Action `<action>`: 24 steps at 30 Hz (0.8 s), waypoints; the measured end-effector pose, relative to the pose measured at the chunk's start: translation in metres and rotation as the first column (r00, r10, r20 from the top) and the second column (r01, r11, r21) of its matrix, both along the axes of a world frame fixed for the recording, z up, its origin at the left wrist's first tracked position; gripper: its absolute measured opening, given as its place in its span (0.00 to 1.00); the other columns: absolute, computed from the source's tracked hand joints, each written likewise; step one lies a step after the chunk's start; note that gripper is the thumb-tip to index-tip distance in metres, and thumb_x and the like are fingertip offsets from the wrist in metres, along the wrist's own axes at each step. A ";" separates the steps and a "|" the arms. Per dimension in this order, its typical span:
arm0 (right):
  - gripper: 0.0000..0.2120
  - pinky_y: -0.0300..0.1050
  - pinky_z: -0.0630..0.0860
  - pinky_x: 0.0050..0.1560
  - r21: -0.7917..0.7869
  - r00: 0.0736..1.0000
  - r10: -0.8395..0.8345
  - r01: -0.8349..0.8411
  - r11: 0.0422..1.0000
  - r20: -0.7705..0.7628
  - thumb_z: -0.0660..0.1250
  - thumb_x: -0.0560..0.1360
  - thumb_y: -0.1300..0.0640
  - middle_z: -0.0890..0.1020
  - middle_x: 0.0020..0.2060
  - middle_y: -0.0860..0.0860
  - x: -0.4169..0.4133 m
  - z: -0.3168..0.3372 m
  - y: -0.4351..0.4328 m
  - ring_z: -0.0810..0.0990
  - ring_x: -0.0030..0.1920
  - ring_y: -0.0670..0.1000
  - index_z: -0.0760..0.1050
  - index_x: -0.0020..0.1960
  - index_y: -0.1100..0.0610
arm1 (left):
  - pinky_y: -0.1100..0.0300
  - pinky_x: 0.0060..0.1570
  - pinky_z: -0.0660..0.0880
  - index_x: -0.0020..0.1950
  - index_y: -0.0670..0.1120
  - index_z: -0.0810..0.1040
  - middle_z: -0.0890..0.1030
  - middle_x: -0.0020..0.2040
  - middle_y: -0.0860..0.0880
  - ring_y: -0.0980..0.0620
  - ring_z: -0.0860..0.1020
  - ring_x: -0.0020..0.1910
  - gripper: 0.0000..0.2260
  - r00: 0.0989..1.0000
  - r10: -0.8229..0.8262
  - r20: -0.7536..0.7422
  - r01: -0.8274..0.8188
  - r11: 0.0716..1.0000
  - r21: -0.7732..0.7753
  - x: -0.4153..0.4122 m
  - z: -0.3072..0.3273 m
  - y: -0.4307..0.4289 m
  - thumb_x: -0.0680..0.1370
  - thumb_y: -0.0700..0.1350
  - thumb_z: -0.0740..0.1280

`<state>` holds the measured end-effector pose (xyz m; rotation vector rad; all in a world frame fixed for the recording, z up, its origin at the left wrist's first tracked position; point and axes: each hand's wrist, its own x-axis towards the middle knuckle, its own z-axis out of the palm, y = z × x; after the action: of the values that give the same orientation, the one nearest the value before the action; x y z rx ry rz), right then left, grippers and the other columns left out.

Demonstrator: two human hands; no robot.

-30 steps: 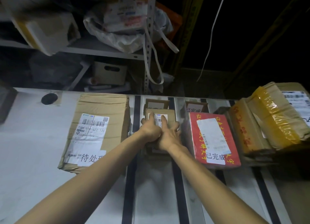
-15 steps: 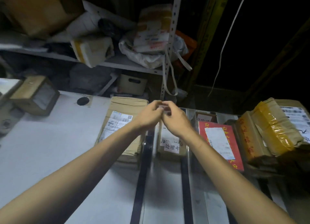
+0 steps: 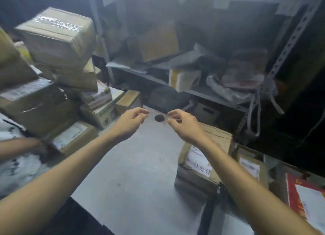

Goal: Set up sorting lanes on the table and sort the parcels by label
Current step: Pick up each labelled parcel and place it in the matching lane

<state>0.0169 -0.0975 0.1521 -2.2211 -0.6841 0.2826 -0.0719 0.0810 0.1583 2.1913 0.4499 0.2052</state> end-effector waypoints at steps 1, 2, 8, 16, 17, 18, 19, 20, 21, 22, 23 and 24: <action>0.15 0.51 0.75 0.63 -0.018 1.000 0.008 -0.008 1.000 0.002 0.64 0.80 0.51 0.81 0.62 0.50 0.000 -0.001 0.010 0.79 0.61 0.52 0.77 0.65 0.52 | 0.49 0.59 0.76 0.63 0.45 0.77 0.80 0.57 0.46 0.48 0.78 0.56 0.12 1.000 -0.001 -0.019 0.001 1.000 0.011 -0.004 -0.003 0.012 0.82 0.43 0.59; 0.15 0.51 0.76 0.63 -0.038 1.000 0.020 -0.020 0.999 -0.003 0.64 0.80 0.50 0.81 0.62 0.50 0.000 -0.003 0.025 0.79 0.61 0.52 0.76 0.65 0.52 | 0.50 0.60 0.76 0.63 0.46 0.77 0.80 0.58 0.48 0.49 0.78 0.56 0.12 0.999 -0.004 -0.039 0.005 1.000 0.019 -0.009 -0.006 0.029 0.82 0.43 0.59; 0.15 0.49 0.76 0.61 -0.139 0.998 0.048 -0.052 0.989 -0.032 0.63 0.80 0.50 0.80 0.63 0.50 0.004 -0.017 0.106 0.79 0.61 0.50 0.76 0.66 0.51 | 0.57 0.55 0.73 0.62 0.46 0.78 0.80 0.58 0.49 0.52 0.76 0.55 0.12 0.995 -0.030 -0.090 0.032 0.999 0.025 -0.017 -0.028 0.116 0.82 0.42 0.59; 0.16 0.48 0.78 0.60 -0.187 0.988 0.075 -0.099 0.977 -0.134 0.63 0.81 0.50 0.79 0.64 0.52 0.028 -0.056 0.177 0.78 0.61 0.50 0.75 0.67 0.52 | 0.57 0.60 0.72 0.64 0.48 0.77 0.78 0.61 0.50 0.52 0.76 0.61 0.12 0.988 -0.047 -0.147 0.048 0.999 0.005 0.015 -0.064 0.169 0.83 0.44 0.59; 0.16 0.49 0.78 0.61 -0.192 0.987 0.075 -0.103 0.976 -0.144 0.63 0.81 0.50 0.79 0.64 0.52 0.034 -0.060 0.185 0.78 0.61 0.51 0.75 0.67 0.52 | 0.58 0.59 0.72 0.64 0.48 0.77 0.78 0.61 0.50 0.53 0.76 0.61 0.12 0.987 -0.051 -0.154 0.052 0.999 0.006 0.021 -0.068 0.174 0.83 0.44 0.59; 0.16 0.50 0.78 0.61 -0.194 0.985 0.077 -0.106 0.975 -0.154 0.63 0.81 0.50 0.79 0.64 0.52 0.041 -0.065 0.192 0.78 0.61 0.51 0.75 0.67 0.52 | 0.59 0.57 0.71 0.64 0.48 0.76 0.78 0.61 0.51 0.53 0.75 0.60 0.12 0.985 -0.055 -0.161 0.056 0.998 0.007 0.028 -0.072 0.179 0.83 0.44 0.59; 0.17 0.50 0.78 0.62 -0.195 0.983 0.074 -0.107 0.975 -0.168 0.63 0.81 0.50 0.79 0.64 0.52 0.048 -0.070 0.199 0.78 0.61 0.51 0.75 0.67 0.53 | 0.61 0.56 0.69 0.64 0.49 0.76 0.77 0.60 0.52 0.54 0.75 0.60 0.12 0.983 -0.062 -0.174 0.064 0.998 0.007 0.035 -0.076 0.184 0.83 0.43 0.59; 0.17 0.49 0.77 0.61 -0.194 0.981 0.073 -0.108 0.975 -0.180 0.63 0.80 0.50 0.79 0.64 0.51 0.055 -0.075 0.206 0.78 0.61 0.51 0.75 0.67 0.53 | 0.62 0.55 0.68 0.65 0.49 0.76 0.77 0.59 0.52 0.55 0.75 0.60 0.12 0.981 -0.073 -0.182 0.075 0.997 0.006 0.044 -0.081 0.189 0.83 0.43 0.59; 0.17 0.49 0.77 0.61 -0.196 0.978 0.074 -0.112 0.974 -0.194 0.63 0.80 0.50 0.79 0.64 0.51 0.064 -0.080 0.214 0.78 0.61 0.52 0.75 0.68 0.53 | 0.63 0.54 0.68 0.64 0.49 0.76 0.77 0.59 0.53 0.55 0.75 0.59 0.12 0.979 -0.080 -0.188 0.082 0.997 0.003 0.052 -0.086 0.195 0.82 0.43 0.59; 0.18 0.49 0.77 0.61 -0.198 0.976 0.077 -0.118 0.973 -0.205 0.63 0.81 0.50 0.79 0.64 0.51 0.074 -0.085 0.221 0.78 0.62 0.52 0.75 0.68 0.53 | 0.63 0.54 0.68 0.64 0.49 0.76 0.78 0.59 0.53 0.55 0.75 0.60 0.13 0.978 -0.083 -0.192 0.084 0.996 -0.003 0.062 -0.090 0.201 0.82 0.42 0.60; 0.18 0.50 0.76 0.62 -0.198 0.973 0.076 -0.121 0.973 -0.219 0.63 0.81 0.50 0.79 0.64 0.51 0.083 -0.090 0.228 0.78 0.62 0.52 0.75 0.68 0.54 | 0.62 0.55 0.69 0.64 0.49 0.76 0.78 0.60 0.52 0.54 0.75 0.60 0.13 0.975 -0.085 -0.203 0.086 0.996 -0.006 0.072 -0.095 0.208 0.81 0.42 0.60; 0.18 0.51 0.76 0.63 -0.191 0.970 0.074 -0.120 0.974 -0.232 0.63 0.81 0.50 0.80 0.64 0.52 0.092 -0.095 0.235 0.78 0.62 0.52 0.75 0.68 0.54 | 0.61 0.57 0.69 0.64 0.49 0.76 0.78 0.61 0.51 0.53 0.75 0.61 0.13 0.973 -0.093 -0.213 0.095 0.995 0.000 0.083 -0.099 0.213 0.81 0.41 0.60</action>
<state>0.1087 0.1373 0.0566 -2.3039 -0.6666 0.6693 0.0107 0.2942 0.0594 2.2485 0.4627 -0.0807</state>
